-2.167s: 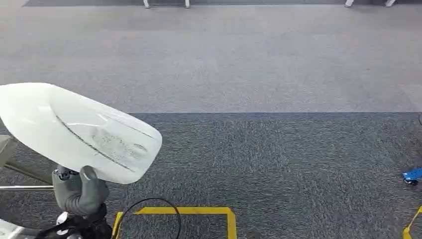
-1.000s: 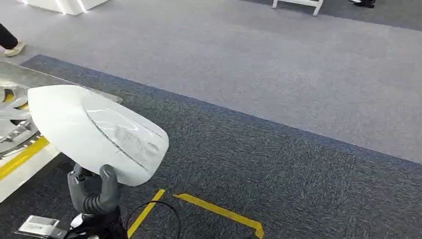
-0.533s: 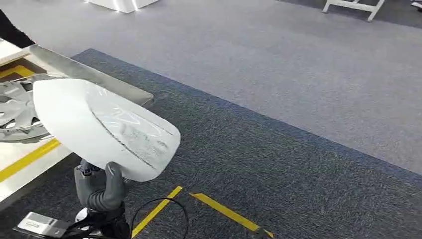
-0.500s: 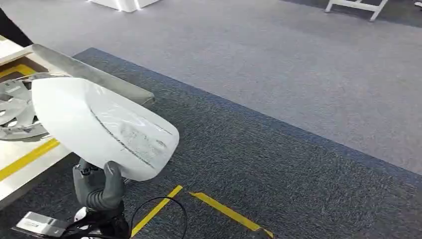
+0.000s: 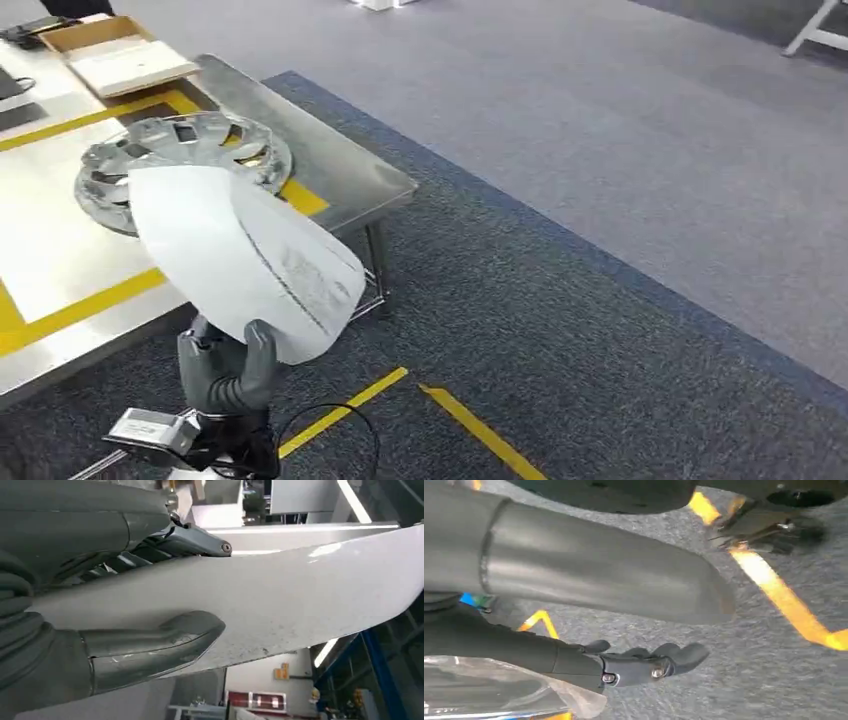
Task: Take the parts from the cabinet and place them on the table.
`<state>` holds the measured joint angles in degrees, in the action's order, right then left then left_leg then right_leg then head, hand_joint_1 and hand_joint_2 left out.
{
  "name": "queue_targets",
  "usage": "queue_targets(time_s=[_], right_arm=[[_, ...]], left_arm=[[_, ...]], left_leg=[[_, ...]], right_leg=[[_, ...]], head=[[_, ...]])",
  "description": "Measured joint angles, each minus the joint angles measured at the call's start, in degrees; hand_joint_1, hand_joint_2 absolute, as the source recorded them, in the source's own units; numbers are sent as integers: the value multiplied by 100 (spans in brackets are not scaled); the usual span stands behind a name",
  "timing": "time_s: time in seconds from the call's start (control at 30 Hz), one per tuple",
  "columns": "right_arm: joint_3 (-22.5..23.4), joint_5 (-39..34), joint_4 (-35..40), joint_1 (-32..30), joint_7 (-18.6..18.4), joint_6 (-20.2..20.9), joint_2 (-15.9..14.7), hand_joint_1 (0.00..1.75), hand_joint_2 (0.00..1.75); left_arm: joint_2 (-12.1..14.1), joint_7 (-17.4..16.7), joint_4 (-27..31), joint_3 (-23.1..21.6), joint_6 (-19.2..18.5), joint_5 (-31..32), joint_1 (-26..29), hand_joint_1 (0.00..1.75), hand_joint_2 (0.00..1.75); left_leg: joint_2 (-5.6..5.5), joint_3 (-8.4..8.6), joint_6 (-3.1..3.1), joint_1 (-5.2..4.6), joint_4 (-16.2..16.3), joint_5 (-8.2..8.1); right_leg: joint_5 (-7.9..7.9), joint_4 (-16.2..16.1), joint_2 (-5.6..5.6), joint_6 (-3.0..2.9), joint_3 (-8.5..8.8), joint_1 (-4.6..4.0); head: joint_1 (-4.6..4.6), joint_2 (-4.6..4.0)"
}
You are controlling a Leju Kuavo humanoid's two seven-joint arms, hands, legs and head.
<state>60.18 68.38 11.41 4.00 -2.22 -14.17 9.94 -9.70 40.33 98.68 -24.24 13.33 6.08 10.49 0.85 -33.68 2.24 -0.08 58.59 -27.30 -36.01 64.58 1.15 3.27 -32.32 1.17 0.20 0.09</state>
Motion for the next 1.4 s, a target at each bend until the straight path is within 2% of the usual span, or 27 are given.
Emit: queue_targets(time_s=[0.07,0.1,0.13,0.2,0.23,0.27,0.4,0.47,0.53,0.6,0.63,0.7,0.73,0.77,0.8,0.9,0.93,0.97,1.0,1.07,1.1,1.13,1.17,1.23,1.27,1.3,1.4], right_arm=[[215,-246,0,0,638,-48,0,0,0],[288,-242,0,8,872,-48,0,0,0],[312,-192,0,11,1051,-48,0,0,0],[312,-47,0,41,1333,-44,0,0,0],[312,7,0,62,1514,-48,0,0,0],[312,12,-2,72,1667,-90,11,0,0],[253,327,-9,162,1795,-293,282,0,0],[106,624,-22,170,1641,-221,453,0,0],[-38,753,-35,173,1459,-23,529,0,0],[-110,774,-35,210,1286,129,529,0,0],[-145,790,-33,242,1169,155,522,0,0],[-214,855,-22,331,1053,136,492,0,0],[-250,875,-7,385,1026,133,468,0,0],[-282,877,-4,424,1031,134,435,0,0],[-300,855,-2,461,1079,112,391,0,0],[-315,689,35,545,1232,-6,251,0,0],[-311,576,53,574,1292,-30,184,0,0],[-309,479,57,599,1352,-37,109,0,0],[-296,287,57,588,1419,55,74,0,0],[18,-701,59,531,1711,738,-50,0,0],[265,-1096,61,469,1871,974,-96,0,0],[508,-1309,63,393,1977,896,-109,0,0],[691,-1374,63,325,1992,746,-109,0,0],[923,-1411,70,226,2010,637,-122,0,0],[1001,-1374,72,208,2021,533,-125,0,0],[1042,-1306,72,191,2018,386,-122,0,0],[1161,-1386,72,189,1907,-39,-90,0,0]], left_arm=[[57,0,-7,13,-31,39,174,175,175],[77,0,-22,17,-59,79,240,175,175],[98,0,-39,17,-83,122,264,175,175],[98,0,-83,22,-98,197,270,175,175],[98,0,-111,22,-98,242,272,175,175],[100,0,-129,24,-94,288,282,175,175],[138,2,-136,74,-68,293,434,175,175],[146,2,-146,125,-129,282,474,175,175],[135,2,-153,155,-74,177,500,175,175],[144,2,-94,160,121,76,605,175,175],[168,2,2,142,300,-10,680,175,175],[227,2,155,101,409,-220,758,175,175],[238,2,206,101,341,-311,759,175,175],[240,2,243,112,236,-372,738,175,175],[236,2,254,136,128,-398,701,175,175],[236,2,289,321,-154,-415,683,175,175],[232,2,295,393,-212,-364,670,175,175],[229,4,306,429,-210,-293,641,175,175],[227,4,313,452,-206,-245,577,175,175],[227,4,350,527,-140,-149,501,175,175],[227,4,378,590,-85,-125,507,175,175],[225,4,402,647,-55,-134,531,175,175],[207,2,448,721,-46,-151,562,175,175],[175,2,520,793,-42,-153,580,175,175],[164,2,549,811,-2,-147,581,175,175],[137,2,575,833,66,-136,587,175,175],[42,4,660,852,169,-157,669,175,175]], left_leg=[[-144,4,20,-10,1,-12],[-234,10,20,-15,2,-12],[-335,15,20,-16,5,-12],[-536,44,16,-14,8,-14],[-617,51,6,-9,9,-21],[-673,26,-35,-38,32,-22],[-918,-53,-179,32,30,29],[-333,-155,-257,-7,283,-173],[-179,-566,-313,20,1156,-608],[-167,-859,-338,38,1783,-785],[-164,-821,-339,47,1718,-668],[-90,-421,-299,43,920,-176],[112,-151,-247,12,393,64],[461,-9,-200,-49,132,35],[484,26,-173,-99,12,5],[271,-39,-121,-99,18,4],[185,1,-68,-50,-50,45],[133,4,-41,-27,-65,63],[60,-8,-10,-19,-63,69],[-108,-18,11,-15,-61,72],[-198,-16,12,-17,-57,72],[-300,-7,11,-18,-57,71],[-393,1,9,-14,-51,70],[-574,9,-23,10,-18,51],[-627,-6,-58,21,7,30],[-681,-47,-98,-19,73,12],[-854,-98,-189,26,50,74]], right_leg=[[-300,901,-83,-1,-486,-7],[-252,1035,-89,-8,-603,-7],[-75,906,-98,-21,-591,-7],[505,73,-187,-65,-270,-6],[742,-408,-408,-96,-85,6],[667,-509,-657,-122,-21,31],[646,-672,-471,-176,105,7],[648,-708,-299,-251,145,20],[622,-706,-93,-288,164,2],[604,-704,87,-301,171,1],[593,-704,165,-303,183,0],[565,-704,304,-292,226,-11],[545,-706,364,-276,261,-19],[524,-706,422,-255,274,-39],[499,-688,474,-209,264,-76],[485,-725,715,-144,327,-89],[439,-722,716,-101,324,-81],[322,-594,316,-73,263,-50],[139,-276,65,-70,122,-42],[-269,673,-90,-62,-347,-43],[-350,1006,-100,-54,-535,-45],[-262,1065,-102,-54,-609,-45],[-49,854,-106,-55,-550,-43],[556,-121,-233,-47,-158,-13],[649,-478,-517,-31,-26,30],[573,-612,-708,-30,49,50],[560,-573,-547,-113,101,2]], head=[[-2,0],[-2,0],[-4,0],[-2,0],[4,0],[-13,0],[-2,0],[-55,0],[-61,0],[-64,0],[-57,0],[-61,0],[-61,0],[-59,0],[-68,0],[-61,0],[-66,0],[-26,0],[-18,0],[9,0],[2,0],[4,0],[2,0],[4,0],[9,0],[9,0],[-7,0]])
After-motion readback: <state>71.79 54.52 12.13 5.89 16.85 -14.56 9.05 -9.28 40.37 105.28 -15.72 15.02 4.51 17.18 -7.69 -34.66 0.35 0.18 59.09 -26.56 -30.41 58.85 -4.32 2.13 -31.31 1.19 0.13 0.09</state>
